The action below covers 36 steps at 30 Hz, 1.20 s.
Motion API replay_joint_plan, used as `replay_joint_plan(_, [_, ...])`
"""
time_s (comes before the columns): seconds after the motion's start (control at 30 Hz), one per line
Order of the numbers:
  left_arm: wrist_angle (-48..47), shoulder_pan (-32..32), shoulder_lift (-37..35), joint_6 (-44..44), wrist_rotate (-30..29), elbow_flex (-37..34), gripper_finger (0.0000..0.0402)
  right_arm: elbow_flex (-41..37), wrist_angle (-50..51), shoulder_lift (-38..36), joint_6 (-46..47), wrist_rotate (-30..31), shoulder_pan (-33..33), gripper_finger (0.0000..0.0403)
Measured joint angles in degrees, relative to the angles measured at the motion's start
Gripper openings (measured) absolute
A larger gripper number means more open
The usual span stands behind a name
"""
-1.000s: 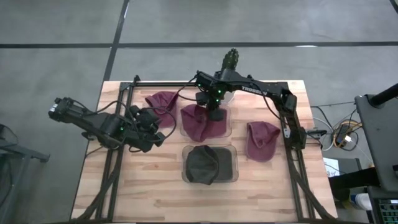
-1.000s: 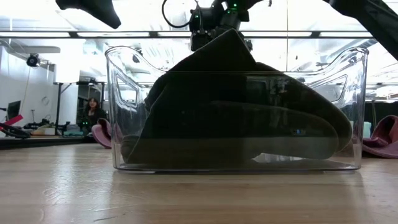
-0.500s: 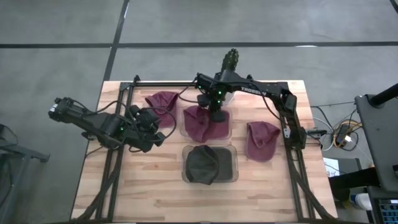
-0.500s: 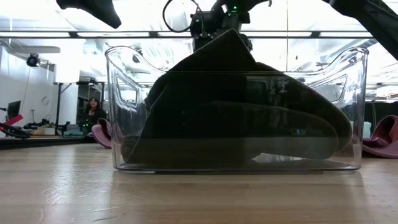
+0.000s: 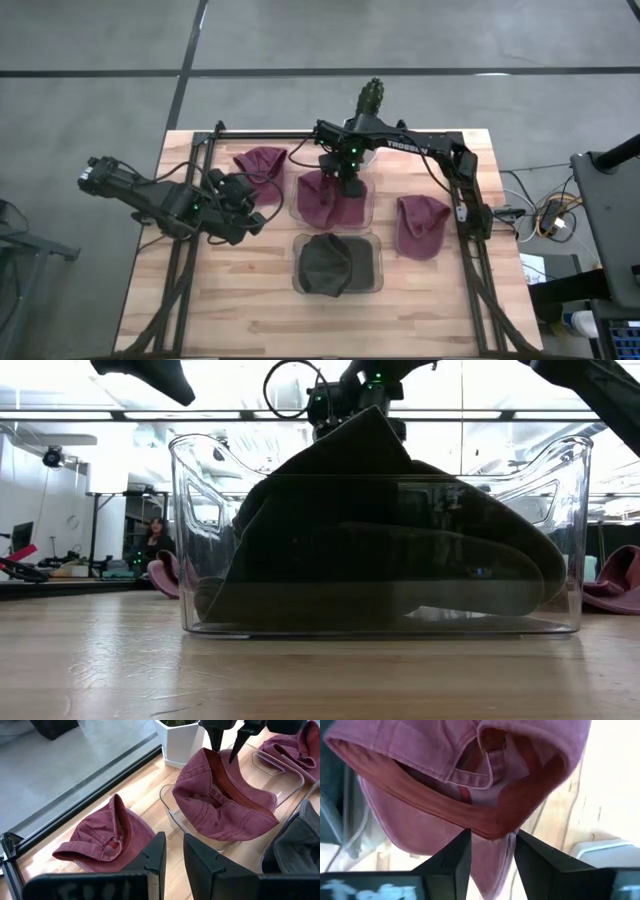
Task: Pick & Place hat
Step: Put the bottom red cap into the top transparent bin, then put the right red cap into the top transparent bin
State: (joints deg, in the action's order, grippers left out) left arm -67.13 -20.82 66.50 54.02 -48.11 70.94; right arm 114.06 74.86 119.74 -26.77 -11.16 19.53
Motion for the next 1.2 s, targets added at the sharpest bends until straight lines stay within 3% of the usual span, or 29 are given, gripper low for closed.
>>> replay_joint_plan(0.27, [0.0,0.0,0.0,0.0,-1.6,0.0,0.006,1.0,0.8,-0.1,-0.3,3.7,0.0,0.0145])
replay_joint_plan(0.6, [0.0,0.0,0.0,0.0,-1.9,0.0,0.006,2.5,-0.6,-0.2,0.1,3.8,-0.1,0.0129])
replay_joint_plan(0.93, [-0.9,0.0,0.0,-0.5,-2.9,0.0,0.006,2.5,14.9,-1.0,12.1,3.3,-1.2,0.0127])
replay_joint_plan(1.2, [-1.7,0.0,0.0,-0.4,-3.6,0.0,0.006,-2.3,15.0,-5.6,20.9,1.6,-4.6,0.0127])
